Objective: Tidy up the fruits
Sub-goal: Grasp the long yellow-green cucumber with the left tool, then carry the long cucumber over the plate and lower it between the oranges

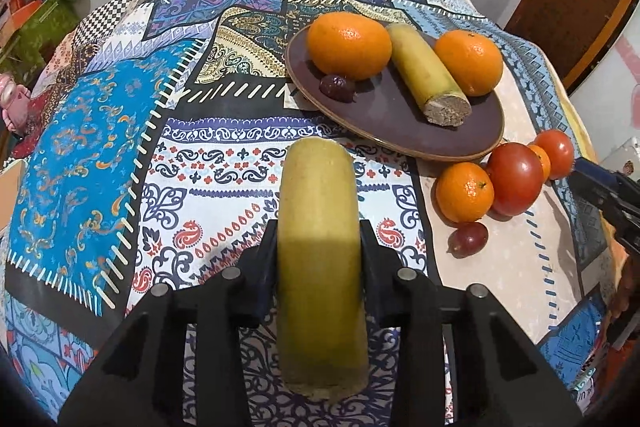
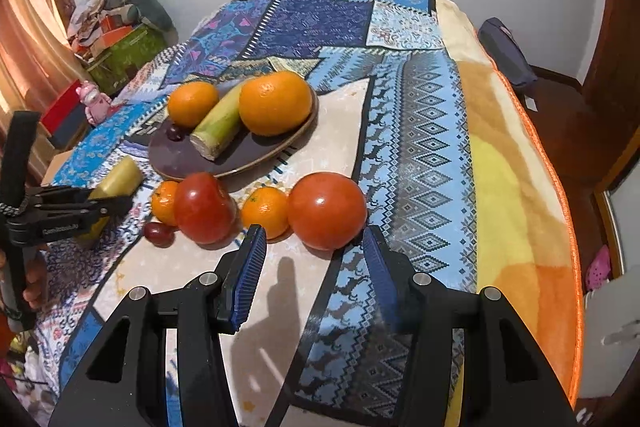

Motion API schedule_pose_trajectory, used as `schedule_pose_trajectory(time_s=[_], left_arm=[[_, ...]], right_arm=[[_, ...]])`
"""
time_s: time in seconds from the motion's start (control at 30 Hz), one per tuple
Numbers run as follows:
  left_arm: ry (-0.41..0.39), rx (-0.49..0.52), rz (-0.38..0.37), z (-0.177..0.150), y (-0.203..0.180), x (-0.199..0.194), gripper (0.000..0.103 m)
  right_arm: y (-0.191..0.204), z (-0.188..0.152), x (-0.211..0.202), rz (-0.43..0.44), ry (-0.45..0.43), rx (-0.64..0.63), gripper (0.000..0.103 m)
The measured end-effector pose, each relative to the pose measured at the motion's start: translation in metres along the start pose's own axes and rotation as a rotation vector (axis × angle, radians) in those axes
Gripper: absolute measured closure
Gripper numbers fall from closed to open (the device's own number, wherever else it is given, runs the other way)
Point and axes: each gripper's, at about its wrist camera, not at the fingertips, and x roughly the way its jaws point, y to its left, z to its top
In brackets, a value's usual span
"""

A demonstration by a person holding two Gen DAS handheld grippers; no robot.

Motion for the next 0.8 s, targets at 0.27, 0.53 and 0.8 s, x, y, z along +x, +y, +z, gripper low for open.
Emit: schedule_pose_trajectory(time_s=[0.27, 0.53, 0.8], left_arm=[[-0.033, 0.018, -0.010, -0.002, -0.001, -0.017, 0.067], [-0.102, 0.025, -0.039, 0.021, -0.011, -0.037, 0.067], [-0.155, 0.047, -0.056, 0.051, -0.028, -0.044, 0.068]], right_arm=[[-0.006, 0.005, 0.011, 0.017, 0.010, 0.046, 0.056], [-0.011, 0.008, 0.017, 0.048, 0.016, 0.071, 0.056], [-0.013, 0.007, 0.016, 0.060, 0.007, 0.068, 0.057]])
